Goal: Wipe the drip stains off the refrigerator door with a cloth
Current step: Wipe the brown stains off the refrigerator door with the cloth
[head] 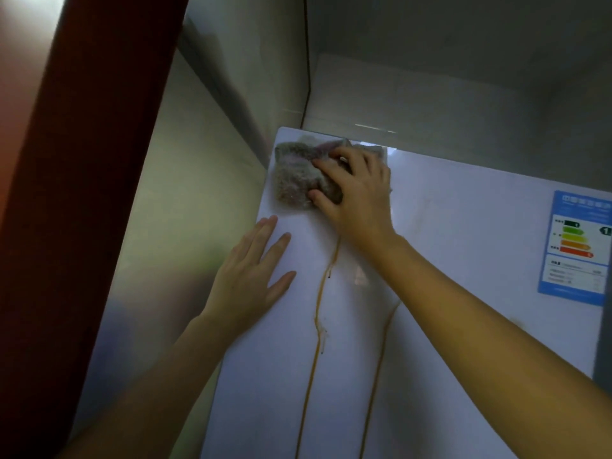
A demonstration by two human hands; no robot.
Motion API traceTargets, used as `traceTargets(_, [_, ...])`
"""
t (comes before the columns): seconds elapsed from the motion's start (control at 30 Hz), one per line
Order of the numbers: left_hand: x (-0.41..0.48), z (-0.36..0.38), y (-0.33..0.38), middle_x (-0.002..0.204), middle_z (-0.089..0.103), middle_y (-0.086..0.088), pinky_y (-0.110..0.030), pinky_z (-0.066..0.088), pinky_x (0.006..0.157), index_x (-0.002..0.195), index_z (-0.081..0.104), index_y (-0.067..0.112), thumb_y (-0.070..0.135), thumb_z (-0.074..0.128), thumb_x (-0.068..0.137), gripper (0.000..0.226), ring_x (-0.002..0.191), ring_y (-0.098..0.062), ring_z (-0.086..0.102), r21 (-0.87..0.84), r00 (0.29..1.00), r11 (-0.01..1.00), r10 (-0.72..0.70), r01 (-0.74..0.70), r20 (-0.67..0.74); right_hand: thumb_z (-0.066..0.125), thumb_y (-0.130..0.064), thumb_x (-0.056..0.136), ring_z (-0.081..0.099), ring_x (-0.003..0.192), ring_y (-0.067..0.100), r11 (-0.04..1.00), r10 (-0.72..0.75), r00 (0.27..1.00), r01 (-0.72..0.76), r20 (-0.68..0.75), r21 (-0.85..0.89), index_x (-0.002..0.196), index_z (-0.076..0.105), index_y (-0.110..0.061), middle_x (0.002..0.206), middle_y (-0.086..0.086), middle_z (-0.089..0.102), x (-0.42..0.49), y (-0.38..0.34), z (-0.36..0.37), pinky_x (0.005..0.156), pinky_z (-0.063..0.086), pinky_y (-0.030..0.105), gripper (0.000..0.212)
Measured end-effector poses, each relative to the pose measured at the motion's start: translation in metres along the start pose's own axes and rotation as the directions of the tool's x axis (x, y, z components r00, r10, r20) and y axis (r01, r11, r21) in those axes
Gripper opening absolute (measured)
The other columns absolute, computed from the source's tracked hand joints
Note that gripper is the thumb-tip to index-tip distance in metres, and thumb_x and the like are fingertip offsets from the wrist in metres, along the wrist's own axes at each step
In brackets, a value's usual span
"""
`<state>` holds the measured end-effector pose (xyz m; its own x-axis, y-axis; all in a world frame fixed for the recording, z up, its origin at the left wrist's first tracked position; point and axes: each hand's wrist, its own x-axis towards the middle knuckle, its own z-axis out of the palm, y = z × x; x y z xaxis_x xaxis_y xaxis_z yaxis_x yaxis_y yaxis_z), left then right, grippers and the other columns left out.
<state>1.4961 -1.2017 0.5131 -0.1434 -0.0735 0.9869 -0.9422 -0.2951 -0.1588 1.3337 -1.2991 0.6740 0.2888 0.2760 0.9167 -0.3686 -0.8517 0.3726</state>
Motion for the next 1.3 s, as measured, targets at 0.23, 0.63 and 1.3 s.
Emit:
traceTargets(0.23, [-0.006,0.004,0.011,0.162,0.033,-0.023,-0.047,0.025,0.124,0.151,0.044,0.004,0.045,0.045,0.101,0.064,0.152,-0.037,0.030,0.046,1.000,0.999,-0.016,0.016,0.020,0.073,-0.044,0.085,0.046,0.126,0.028,0.996,0.081,0.992,-0.084,-0.093,-0.031,0.129,0.068,-0.028,0.134,0.002,0.058,-0.043,0.032,-0.028,0.100,0.035,0.042,0.048])
traceTargets(0.63, [-0.011,0.014,0.009,0.164,0.031,-0.020,-0.052,0.027,0.125,0.152,0.044,0.007,0.045,0.043,0.105,0.061,0.154,-0.035,0.028,0.028,0.997,0.996,0.080,-0.080,0.008,0.073,-0.046,0.085,0.047,0.121,0.029,0.995,-0.032,0.999,0.028,-0.043,-0.093,0.125,0.070,-0.025,0.129,0.007,0.060,-0.037,0.037,-0.029,0.098,0.034,0.042,0.045])
traceTargets(1.3, [-0.013,0.016,0.009,0.165,0.028,-0.018,-0.049,0.021,0.127,0.154,0.042,0.008,0.044,0.045,0.104,0.062,0.155,-0.032,0.024,-0.022,0.998,0.998,0.058,-0.057,0.008,0.074,-0.042,0.083,0.041,0.120,0.026,0.993,0.066,0.995,-0.073,-0.074,-0.094,0.124,0.070,-0.023,0.129,0.010,0.059,-0.074,0.017,-0.025,0.095,0.033,0.039,0.046])
